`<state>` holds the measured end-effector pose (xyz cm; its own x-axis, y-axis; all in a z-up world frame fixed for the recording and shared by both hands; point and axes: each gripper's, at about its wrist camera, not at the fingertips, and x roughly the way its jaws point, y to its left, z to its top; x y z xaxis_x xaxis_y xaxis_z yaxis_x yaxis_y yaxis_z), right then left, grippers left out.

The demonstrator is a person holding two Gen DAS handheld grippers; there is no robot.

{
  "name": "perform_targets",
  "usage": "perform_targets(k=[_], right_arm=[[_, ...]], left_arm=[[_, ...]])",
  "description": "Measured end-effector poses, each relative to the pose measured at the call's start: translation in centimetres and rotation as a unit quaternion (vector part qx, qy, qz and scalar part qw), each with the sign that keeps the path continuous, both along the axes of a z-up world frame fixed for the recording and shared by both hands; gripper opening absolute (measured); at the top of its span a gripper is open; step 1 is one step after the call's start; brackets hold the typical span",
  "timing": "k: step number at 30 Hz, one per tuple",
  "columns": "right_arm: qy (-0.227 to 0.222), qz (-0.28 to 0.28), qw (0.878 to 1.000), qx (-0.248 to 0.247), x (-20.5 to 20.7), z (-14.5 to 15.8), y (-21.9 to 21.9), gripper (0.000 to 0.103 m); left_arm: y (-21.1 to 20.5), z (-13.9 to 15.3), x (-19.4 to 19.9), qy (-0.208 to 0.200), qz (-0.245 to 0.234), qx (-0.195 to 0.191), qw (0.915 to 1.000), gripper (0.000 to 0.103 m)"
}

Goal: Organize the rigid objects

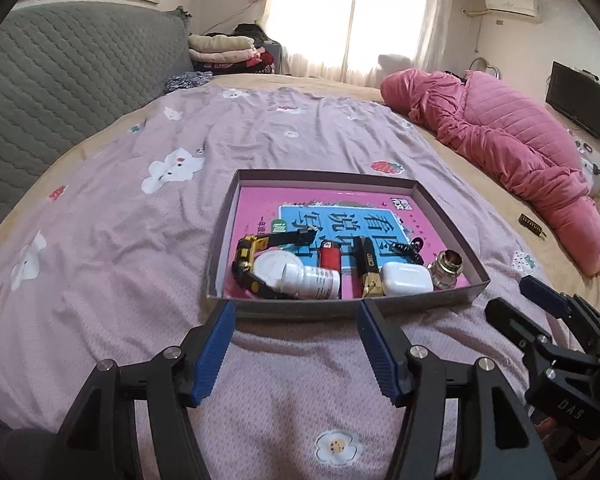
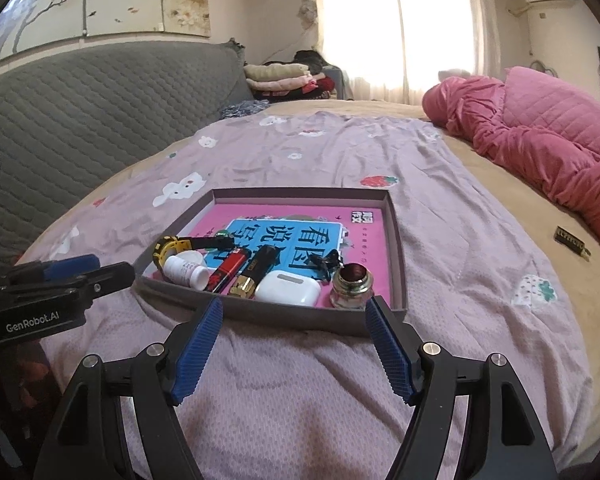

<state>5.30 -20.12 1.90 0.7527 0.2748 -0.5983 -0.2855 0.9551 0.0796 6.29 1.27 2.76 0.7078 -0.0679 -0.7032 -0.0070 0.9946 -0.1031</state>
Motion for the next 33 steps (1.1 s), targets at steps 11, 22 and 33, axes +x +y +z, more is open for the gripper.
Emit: perform_targets(k=[11, 22, 33], right_arm=[[0.003, -0.024, 1.000, 0.003, -1.7, 0.4, -0.5, 0.075], [-0.001, -0.028, 1.000, -0.009, -3.6, 0.8, 0.2, 0.075], [0.007, -0.031, 1.000, 0.000, -4.6, 0.4, 0.3, 0.075]], left_arm=[[-1.4, 0.0, -2.1, 0.004, 0.002, 0.022, 0.9997, 0.063], [-2.3, -0.5, -4.0, 0.022, -0.013, 0.021, 0.9995, 0.062], [-1.6, -0.5, -4.4, 0.023, 0.004, 0.012, 0.9997, 0.062]])
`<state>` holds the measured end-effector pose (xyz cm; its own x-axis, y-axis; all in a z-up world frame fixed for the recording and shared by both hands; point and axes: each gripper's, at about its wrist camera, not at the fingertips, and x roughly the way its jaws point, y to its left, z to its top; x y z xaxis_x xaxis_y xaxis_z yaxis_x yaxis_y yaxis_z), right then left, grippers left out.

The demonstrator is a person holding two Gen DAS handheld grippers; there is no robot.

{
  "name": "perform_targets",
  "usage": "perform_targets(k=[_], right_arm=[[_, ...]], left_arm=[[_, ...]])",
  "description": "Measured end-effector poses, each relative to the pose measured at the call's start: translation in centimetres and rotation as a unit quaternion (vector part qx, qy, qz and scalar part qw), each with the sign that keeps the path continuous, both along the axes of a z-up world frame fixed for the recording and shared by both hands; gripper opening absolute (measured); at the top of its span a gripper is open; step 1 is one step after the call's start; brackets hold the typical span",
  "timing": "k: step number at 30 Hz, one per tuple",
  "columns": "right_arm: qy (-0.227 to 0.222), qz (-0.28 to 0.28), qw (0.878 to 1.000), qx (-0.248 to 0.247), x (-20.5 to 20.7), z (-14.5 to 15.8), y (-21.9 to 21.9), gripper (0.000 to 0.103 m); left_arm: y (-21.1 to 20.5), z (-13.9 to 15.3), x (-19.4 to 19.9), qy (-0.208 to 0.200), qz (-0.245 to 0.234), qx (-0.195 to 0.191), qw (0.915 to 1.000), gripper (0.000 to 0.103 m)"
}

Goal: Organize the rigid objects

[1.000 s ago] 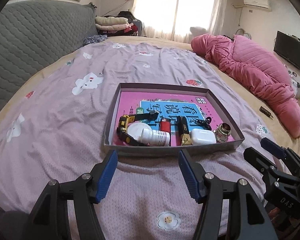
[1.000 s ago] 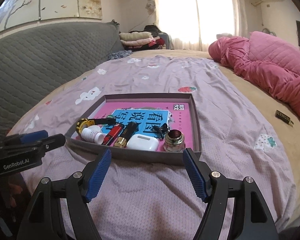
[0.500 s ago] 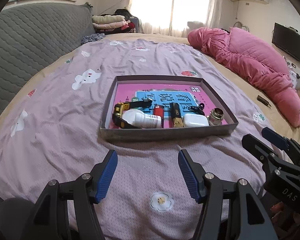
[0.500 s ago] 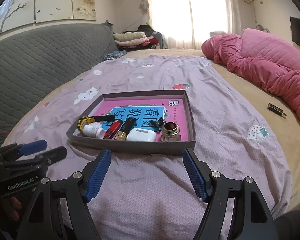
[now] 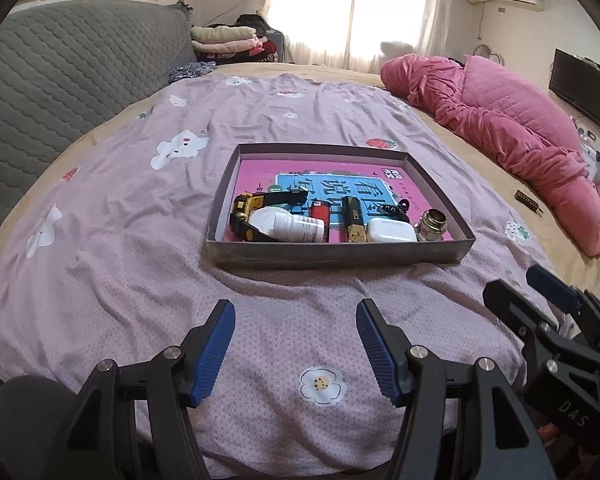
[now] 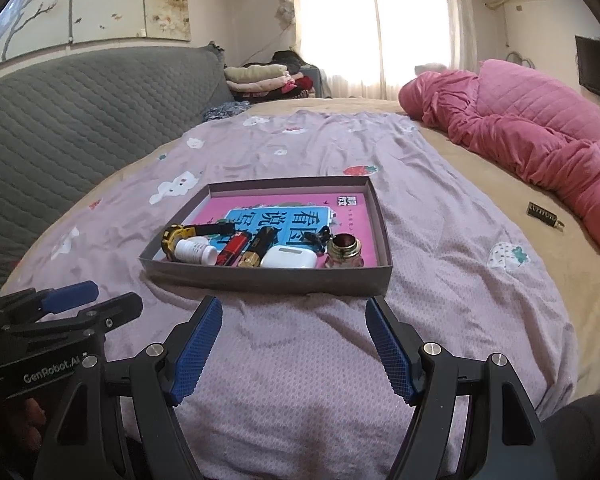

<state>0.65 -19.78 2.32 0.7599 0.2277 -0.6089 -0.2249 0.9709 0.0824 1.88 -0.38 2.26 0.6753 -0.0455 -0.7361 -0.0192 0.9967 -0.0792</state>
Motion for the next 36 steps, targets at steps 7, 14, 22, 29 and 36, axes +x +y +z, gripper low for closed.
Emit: perform_targets(k=[7, 14, 22, 29, 36], right_arm=[[0.009, 0.010, 1.000, -0.010, 0.0, -0.8, 0.6, 0.075], [0.019, 0.009, 1.000, -0.009, 0.2, -1.6, 0.4, 0.075], [0.024, 0.008, 1.000, -0.009, 0.5, -2.2, 0.2, 0.076], [0.026, 0.013, 1.000, -0.006, 0.8, -2.5, 0.5, 0.076], [0.036, 0.017, 0.999, -0.005, 1.2, -3.0, 0.7, 0.076]], left_arm=[[0.3, -0.6, 0.2, 0.009, 0.005, -0.001, 0.9999, 0.062], [0.1, -1.3, 0.2, 0.018, 0.005, 0.003, 0.9998, 0.062], [-0.4, -2.2, 0.2, 0.029, -0.001, 0.008, 0.9995, 0.062], [-0.8, -2.7, 0.4, 0.037, -0.008, 0.012, 0.9992, 0.062], [-0.9, -2.9, 0.5, 0.039, -0.010, 0.011, 0.9991, 0.062]])
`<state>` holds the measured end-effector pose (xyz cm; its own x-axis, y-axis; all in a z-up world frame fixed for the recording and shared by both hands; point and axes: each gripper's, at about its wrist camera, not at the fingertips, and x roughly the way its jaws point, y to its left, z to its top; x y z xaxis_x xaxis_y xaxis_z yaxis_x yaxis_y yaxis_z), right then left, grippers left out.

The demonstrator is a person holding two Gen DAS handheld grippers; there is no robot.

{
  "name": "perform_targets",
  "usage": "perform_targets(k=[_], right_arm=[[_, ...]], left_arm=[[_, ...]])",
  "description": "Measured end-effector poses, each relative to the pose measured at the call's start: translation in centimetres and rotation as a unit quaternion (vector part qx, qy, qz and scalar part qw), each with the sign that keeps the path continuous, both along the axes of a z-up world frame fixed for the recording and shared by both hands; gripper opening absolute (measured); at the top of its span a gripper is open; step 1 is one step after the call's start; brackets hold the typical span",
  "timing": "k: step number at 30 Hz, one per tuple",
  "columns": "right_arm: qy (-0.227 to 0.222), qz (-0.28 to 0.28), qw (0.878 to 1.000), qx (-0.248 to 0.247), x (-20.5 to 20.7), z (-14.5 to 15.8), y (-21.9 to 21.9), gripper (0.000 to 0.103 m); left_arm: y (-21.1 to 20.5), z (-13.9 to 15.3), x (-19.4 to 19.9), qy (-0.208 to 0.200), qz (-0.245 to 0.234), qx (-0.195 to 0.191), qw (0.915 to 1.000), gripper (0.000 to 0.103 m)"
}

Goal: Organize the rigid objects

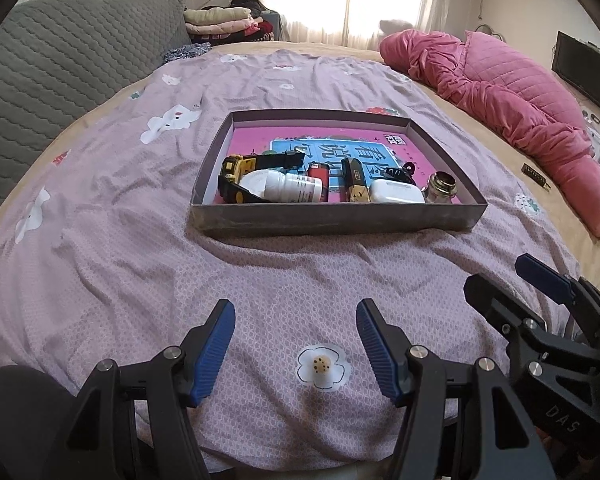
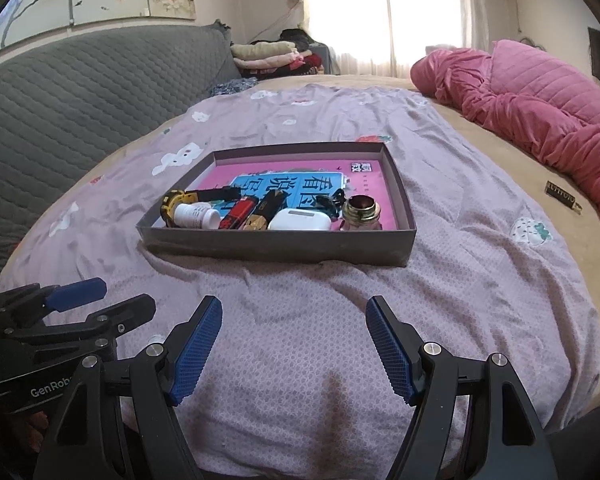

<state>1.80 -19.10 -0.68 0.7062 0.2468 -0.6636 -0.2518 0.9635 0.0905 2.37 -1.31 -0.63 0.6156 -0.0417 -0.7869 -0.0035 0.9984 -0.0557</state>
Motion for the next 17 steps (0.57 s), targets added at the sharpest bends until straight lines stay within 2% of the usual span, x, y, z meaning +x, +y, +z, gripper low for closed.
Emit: perform_targets(k=[17], right_arm=[[0.008, -0.003, 1.000, 0.003, 0.60, -0.34, -0.10, 0.076]], left_arm=[[0.13, -0.88, 0.61, 0.016, 0.002, -0.022, 0.9996, 0.062]])
